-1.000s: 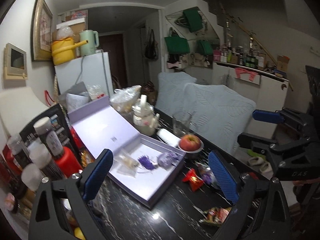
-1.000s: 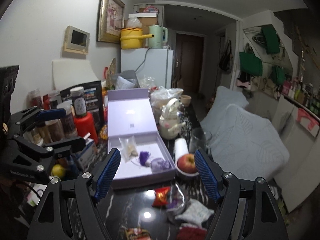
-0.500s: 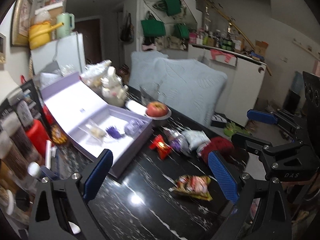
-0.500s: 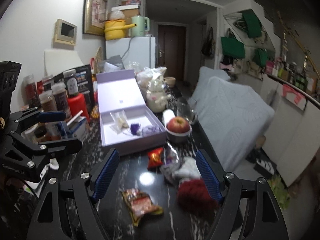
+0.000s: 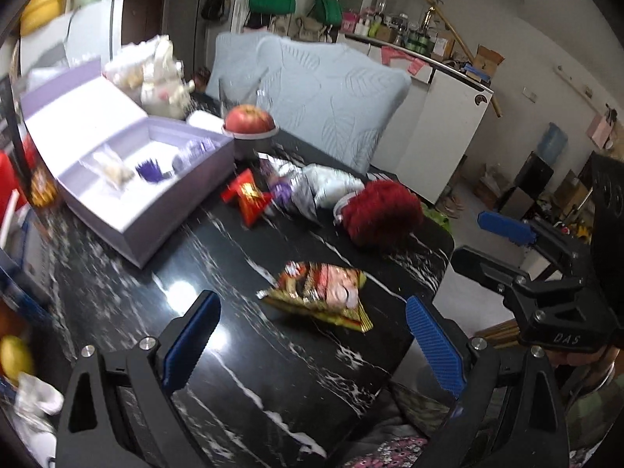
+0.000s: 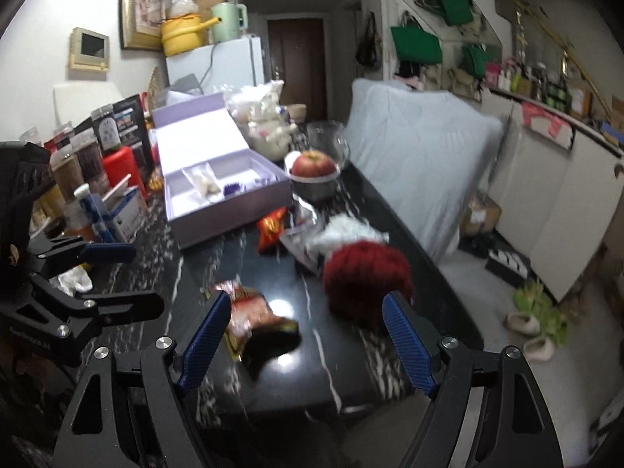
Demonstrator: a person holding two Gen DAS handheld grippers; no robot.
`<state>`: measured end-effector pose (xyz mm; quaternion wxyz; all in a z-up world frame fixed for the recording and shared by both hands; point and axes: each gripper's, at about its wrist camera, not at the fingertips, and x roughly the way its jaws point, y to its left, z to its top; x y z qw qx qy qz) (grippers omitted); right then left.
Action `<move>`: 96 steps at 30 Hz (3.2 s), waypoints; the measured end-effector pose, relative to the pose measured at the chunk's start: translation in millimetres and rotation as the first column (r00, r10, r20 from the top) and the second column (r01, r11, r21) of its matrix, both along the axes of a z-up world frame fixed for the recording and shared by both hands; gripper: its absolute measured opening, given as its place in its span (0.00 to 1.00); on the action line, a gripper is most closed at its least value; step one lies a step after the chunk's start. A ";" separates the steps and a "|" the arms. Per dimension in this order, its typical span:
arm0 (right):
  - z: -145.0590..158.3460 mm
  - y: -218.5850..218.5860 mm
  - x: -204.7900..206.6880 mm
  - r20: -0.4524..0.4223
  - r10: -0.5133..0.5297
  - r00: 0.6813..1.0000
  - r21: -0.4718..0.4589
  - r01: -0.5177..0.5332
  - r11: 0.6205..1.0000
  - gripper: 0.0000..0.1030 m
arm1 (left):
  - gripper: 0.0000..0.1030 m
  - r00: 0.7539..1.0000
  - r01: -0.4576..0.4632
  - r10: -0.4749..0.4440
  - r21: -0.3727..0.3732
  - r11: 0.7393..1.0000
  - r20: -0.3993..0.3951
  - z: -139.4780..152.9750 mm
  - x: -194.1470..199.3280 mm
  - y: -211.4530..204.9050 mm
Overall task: Organize soft objects
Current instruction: 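Reach the left gripper to the red-and-gold snack bag and grasp it, then grasp the red fluffy ball with the right gripper while the left holds the snack bag, then lift the snack bag and red fluffy ball with both grippers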
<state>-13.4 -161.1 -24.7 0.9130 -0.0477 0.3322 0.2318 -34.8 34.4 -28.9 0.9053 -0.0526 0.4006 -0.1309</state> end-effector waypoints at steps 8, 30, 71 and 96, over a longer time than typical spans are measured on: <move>-36.8 -15.2 -2.2 -0.092 -0.035 0.995 0.009 0.036 0.999 0.79 | 0.95 0.998 0.005 -0.007 -0.033 0.999 -0.069 -37.2 4.5 -5.2; -57.4 -51.8 44.5 -0.157 -0.145 0.977 0.019 0.150 0.988 0.79 | 0.95 0.980 0.089 -0.086 0.005 0.996 -0.179 -72.5 70.8 -30.2; -76.3 -35.2 101.6 -0.154 -0.071 0.986 0.097 0.086 0.992 0.26 | 0.74 0.983 0.004 -0.001 0.017 1.000 -0.183 -89.0 69.8 -9.4; -88.3 -3.1 29.2 -0.288 0.151 0.946 0.192 -0.097 0.977 0.20 | 0.74 0.981 -0.082 0.079 -0.009 0.997 -0.176 -79.4 11.2 22.7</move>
